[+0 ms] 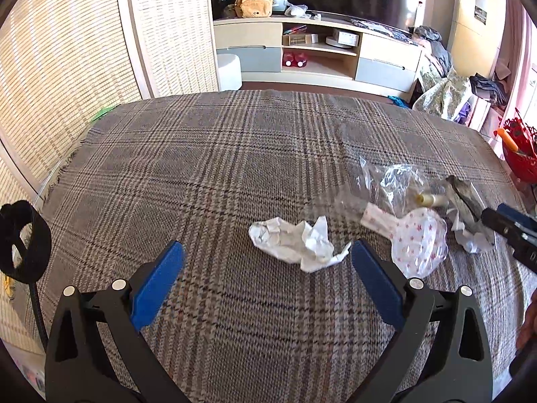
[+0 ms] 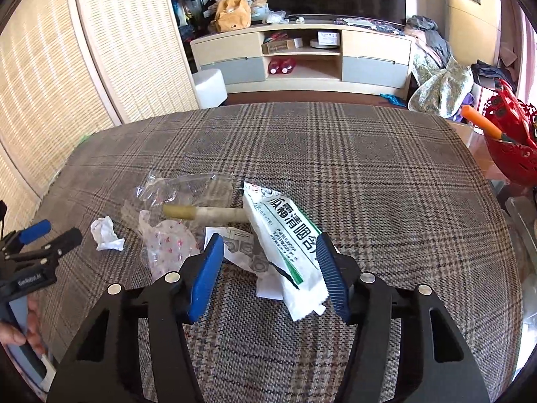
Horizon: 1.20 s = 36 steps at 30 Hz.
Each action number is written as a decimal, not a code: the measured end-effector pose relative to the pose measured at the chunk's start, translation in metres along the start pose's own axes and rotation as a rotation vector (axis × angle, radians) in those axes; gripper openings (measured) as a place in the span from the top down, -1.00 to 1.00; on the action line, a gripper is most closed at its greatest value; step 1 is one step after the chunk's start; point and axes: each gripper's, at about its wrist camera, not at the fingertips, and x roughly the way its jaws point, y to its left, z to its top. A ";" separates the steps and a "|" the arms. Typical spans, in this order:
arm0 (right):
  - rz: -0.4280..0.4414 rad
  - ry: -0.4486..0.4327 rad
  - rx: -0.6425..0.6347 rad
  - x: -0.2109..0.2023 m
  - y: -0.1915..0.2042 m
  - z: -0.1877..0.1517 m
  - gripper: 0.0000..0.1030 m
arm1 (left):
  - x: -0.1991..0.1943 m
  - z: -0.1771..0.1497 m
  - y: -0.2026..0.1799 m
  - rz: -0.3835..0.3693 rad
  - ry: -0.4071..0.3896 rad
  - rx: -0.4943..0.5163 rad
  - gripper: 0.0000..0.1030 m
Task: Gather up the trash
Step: 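Grasp the crumpled white tissue with the left tool while the right tool grasps the printed wrapper, then carry the tissue and printed wrapper over the bin and release both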
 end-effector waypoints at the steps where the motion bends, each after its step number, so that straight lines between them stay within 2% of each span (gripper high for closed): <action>1: -0.005 0.005 -0.003 0.003 0.001 -0.001 -0.14 | 0.003 0.001 -0.001 -0.012 0.005 0.005 -0.84; 6: -0.016 0.025 0.009 0.018 -0.006 -0.002 -0.13 | 0.029 0.003 -0.014 -0.011 0.046 0.031 -0.84; 9: -0.020 0.031 0.019 0.027 -0.014 -0.001 -0.03 | 0.049 0.002 -0.014 -0.023 0.081 0.010 -0.82; 10: -0.022 0.025 0.023 0.028 -0.017 -0.001 0.09 | 0.053 0.002 -0.015 -0.027 0.087 0.008 -0.72; 11: -0.018 0.019 0.029 0.028 -0.019 -0.001 0.16 | 0.056 0.001 -0.015 -0.034 0.094 0.007 -0.49; 12: -0.012 0.011 0.035 0.028 -0.022 0.000 0.28 | 0.059 0.000 -0.016 -0.047 0.103 0.005 -0.33; 13: -0.008 0.005 0.038 0.028 -0.023 0.000 0.45 | 0.061 0.000 -0.017 -0.067 0.113 0.004 -0.09; 15: -0.001 -0.004 0.037 0.027 -0.025 0.001 0.58 | 0.061 -0.001 -0.021 -0.058 0.101 0.018 -0.01; 17: 0.001 -0.011 0.037 0.027 -0.026 0.001 0.68 | 0.060 -0.002 -0.024 -0.046 0.092 0.027 0.28; 19: -0.013 -0.016 0.022 0.025 -0.024 -0.001 0.83 | 0.056 -0.003 -0.026 -0.033 0.079 0.033 0.44; 23: -0.031 -0.039 0.013 0.010 -0.025 -0.003 0.86 | 0.041 -0.004 -0.026 -0.029 0.067 0.042 0.68; 29: -0.033 -0.055 -0.002 -0.021 -0.020 -0.005 0.86 | 0.011 -0.011 -0.026 -0.023 0.044 0.052 0.76; 36: -0.037 -0.064 -0.010 -0.073 -0.014 -0.013 0.86 | -0.048 -0.022 -0.035 -0.034 0.016 0.065 0.76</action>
